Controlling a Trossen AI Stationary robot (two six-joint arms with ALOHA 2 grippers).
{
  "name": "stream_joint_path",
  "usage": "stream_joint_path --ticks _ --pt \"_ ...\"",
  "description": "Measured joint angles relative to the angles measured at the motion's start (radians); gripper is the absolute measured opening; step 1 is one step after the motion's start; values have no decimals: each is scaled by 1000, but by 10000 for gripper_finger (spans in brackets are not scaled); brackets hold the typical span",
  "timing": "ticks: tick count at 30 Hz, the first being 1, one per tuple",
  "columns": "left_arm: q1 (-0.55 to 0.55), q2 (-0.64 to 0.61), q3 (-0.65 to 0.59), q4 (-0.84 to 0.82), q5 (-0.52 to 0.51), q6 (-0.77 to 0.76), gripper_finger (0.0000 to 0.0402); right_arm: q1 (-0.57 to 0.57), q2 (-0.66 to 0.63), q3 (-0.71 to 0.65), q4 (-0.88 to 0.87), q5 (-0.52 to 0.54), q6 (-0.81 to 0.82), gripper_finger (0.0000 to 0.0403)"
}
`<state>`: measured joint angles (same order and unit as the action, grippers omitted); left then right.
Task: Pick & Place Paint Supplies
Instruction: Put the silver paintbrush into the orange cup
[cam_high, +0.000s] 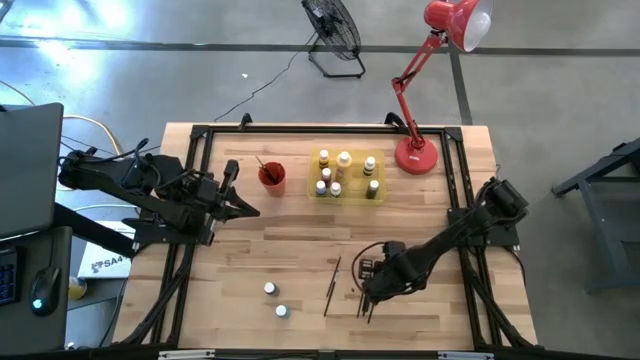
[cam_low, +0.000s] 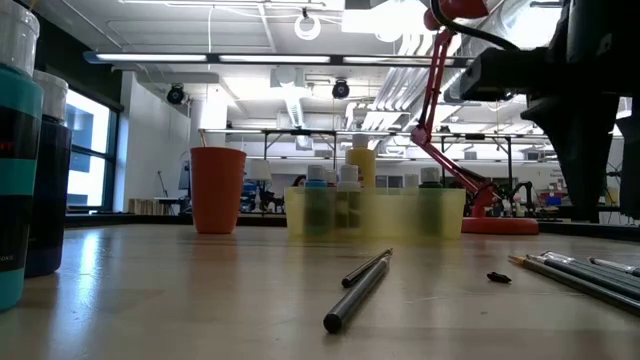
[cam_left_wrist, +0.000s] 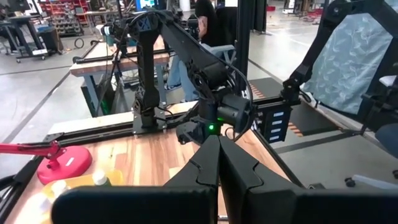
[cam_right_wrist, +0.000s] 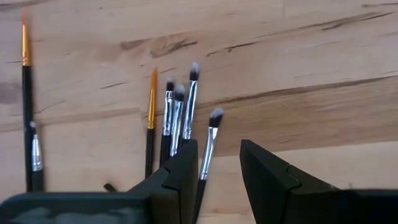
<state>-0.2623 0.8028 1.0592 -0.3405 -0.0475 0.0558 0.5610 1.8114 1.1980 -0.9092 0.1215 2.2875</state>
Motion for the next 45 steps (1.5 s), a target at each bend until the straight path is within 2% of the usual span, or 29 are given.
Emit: stream_joint_path --ticks 18,32,45 --pt "0 0 0 0 4 -8 1 -27 69 0 -10 11 -3 109" --pt "0 0 0 -2 3 -8 1 -31 96 0 39 -4 -3 41" --pt "0 0 0 -2 3 -8 1 -31 96 0 39 -16 -6 44"
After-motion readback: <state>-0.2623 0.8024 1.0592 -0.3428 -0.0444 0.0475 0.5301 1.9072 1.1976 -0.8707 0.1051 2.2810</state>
